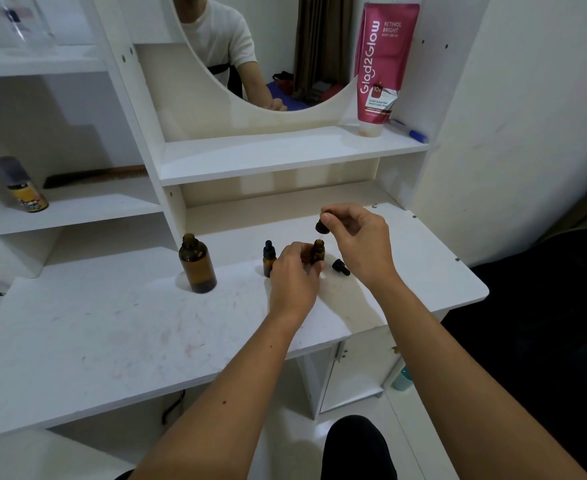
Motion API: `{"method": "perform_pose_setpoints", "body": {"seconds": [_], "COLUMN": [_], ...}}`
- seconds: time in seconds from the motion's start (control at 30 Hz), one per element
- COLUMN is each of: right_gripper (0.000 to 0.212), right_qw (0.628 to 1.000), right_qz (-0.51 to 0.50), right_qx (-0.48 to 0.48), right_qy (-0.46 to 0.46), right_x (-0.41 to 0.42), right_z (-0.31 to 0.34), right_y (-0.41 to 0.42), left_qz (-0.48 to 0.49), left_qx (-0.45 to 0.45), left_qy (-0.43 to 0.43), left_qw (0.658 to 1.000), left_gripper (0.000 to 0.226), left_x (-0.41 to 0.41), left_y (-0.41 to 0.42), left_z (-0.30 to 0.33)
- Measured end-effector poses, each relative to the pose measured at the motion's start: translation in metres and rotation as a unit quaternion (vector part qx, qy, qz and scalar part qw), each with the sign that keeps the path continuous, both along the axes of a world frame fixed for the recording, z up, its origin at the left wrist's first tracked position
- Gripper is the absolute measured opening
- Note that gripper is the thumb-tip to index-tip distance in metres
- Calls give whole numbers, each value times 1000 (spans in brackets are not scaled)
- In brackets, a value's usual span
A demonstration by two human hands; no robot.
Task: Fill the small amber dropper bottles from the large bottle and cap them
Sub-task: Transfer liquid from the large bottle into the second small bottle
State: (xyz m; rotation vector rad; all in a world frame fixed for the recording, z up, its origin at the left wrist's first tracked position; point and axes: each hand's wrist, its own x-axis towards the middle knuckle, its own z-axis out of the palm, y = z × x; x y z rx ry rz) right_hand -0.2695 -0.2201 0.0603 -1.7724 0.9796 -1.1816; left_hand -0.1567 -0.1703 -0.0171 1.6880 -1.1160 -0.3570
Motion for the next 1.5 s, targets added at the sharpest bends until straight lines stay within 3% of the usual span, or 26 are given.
{"method": "perform_pose_setpoints", "body": {"seconds": [0.43,0.6,0.8,1.03,1.23,1.33,1.5], "right_gripper": [9,15,14,18,16,16,14], "right_qw": [1000,1000,998,995,991,990,988], "right_qz": [-8,-17,-34,-21,35,57,77], "right_qx": [-1,-3,-38,-93,-93,-81,-66], "right_qy": [12,-7,-23,-38,-85,-102,-115], "right_x": [-1,-4,-7,11,56,83,115], "right_z": [2,12,41,62,67,67,69], "right_y": [-1,6,16,39,70,80,89], "left_qz": [1,1,-28,-69,7,80,165], "left_qx": [2,12,11,19,-2,-30,-28], "left_qy": [-19,-27,42,70,102,78,74], "left_qw": [1000,1000,999,995,995,993,983], "left_gripper": [23,35,48,41,33,33,57], "left_x": [0,-2,4,28,69,94,121], "left_y": [0,6,33,86,131,148,152], "left_z": [0,0,3,10,15,17,21]}}
